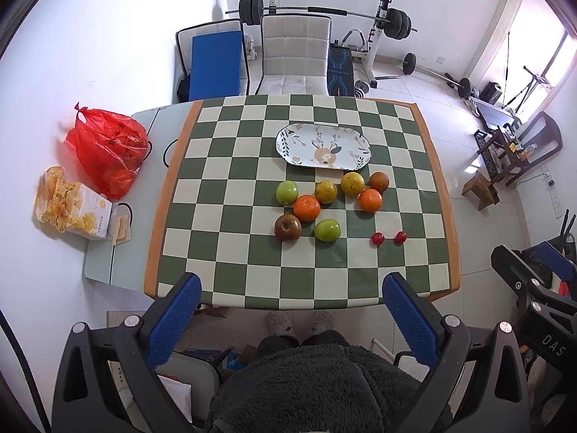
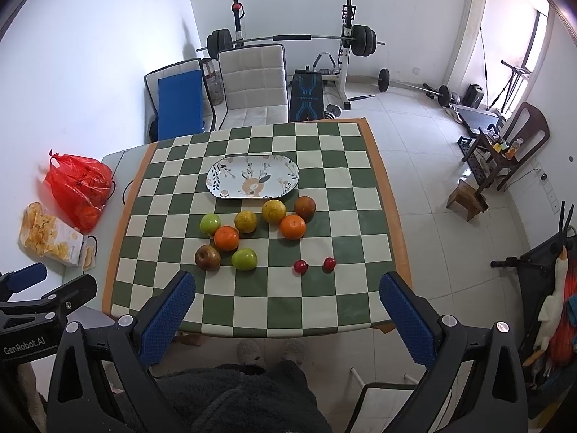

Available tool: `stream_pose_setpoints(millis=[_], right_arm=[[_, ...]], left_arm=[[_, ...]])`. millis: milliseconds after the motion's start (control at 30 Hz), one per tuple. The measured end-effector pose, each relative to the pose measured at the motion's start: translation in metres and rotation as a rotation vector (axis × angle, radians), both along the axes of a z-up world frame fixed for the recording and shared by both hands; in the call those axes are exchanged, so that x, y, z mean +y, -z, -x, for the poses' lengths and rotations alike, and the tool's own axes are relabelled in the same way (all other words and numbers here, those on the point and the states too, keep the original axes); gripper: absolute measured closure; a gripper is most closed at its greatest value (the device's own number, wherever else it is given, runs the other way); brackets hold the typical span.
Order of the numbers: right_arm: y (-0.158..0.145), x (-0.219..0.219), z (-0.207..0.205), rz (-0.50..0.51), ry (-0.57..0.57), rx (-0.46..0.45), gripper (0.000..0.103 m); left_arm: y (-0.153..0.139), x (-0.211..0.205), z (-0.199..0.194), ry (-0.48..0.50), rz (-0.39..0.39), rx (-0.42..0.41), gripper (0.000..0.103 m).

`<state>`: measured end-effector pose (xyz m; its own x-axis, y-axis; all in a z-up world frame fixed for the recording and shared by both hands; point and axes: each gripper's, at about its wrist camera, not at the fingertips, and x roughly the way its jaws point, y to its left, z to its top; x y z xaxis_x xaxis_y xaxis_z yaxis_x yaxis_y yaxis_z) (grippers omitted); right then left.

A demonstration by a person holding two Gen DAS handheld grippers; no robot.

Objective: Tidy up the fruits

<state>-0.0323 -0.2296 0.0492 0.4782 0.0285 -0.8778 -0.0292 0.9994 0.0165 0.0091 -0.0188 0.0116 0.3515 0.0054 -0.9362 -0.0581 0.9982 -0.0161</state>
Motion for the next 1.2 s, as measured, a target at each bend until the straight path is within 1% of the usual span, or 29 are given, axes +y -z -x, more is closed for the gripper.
stream_pose_setpoints(millis=[67, 133, 700, 733, 867, 900, 967, 1067, 1100, 1133, 1200], right_arm=[[0.000, 0.000, 0.001, -0.001, 0.000, -0.001, 0.000], [-0.001, 0.000, 0.000, 0.000, -0.001, -0.001, 0.000], [-0.001, -0.002, -0.003, -0.006, -0.002, -0.004, 0.000], [-0.005, 0.008, -0.006, -0.005, -0.002, -0.004, 0.000], [-0.007, 0.010, -0.010, -0.010, -0.002, -0.006, 0.000], [-0.007, 0.010, -0.011, -0.013, 0.001, -0.005, 0.000], [-0.007, 0.009, -0.014, -0.028, 0.008, -0.013, 0.000], [0.000, 0.007, -0.028, -0.064, 0.020, -0.044, 0.000], [0.009, 0.006, -0.037, -0.078, 0.024, -0.044, 0.000], [0.022, 0.006, -0.047, -0.097, 0.026, -0.039, 0.000], [0.053, 0.005, -0.062, -0.116, 0.023, -0.020, 0.000]], left_arm=[[-0.002, 0.001, 0.002, -0.003, 0.001, -0.004, 0.000], [-0.012, 0.011, 0.005, -0.006, 0.004, -0.008, 0.000], [-0.016, 0.020, 0.010, -0.014, 0.009, -0.020, 0.000], [-0.018, 0.020, 0.008, -0.015, 0.009, -0.019, 0.000], [-0.016, 0.021, 0.008, -0.024, -0.001, -0.033, 0.000], [-0.013, 0.021, 0.009, -0.035, -0.013, -0.046, 0.000], [-0.006, 0.024, 0.000, -0.068, -0.062, -0.095, 0.000], [0.016, 0.032, -0.017, -0.137, -0.179, -0.159, 0.000], [0.025, 0.035, -0.026, -0.163, -0.231, -0.171, 0.000], [0.034, 0.039, -0.033, -0.179, -0.266, -0.173, 0.000], [0.057, 0.047, -0.052, -0.207, -0.331, -0.155, 0.000]])
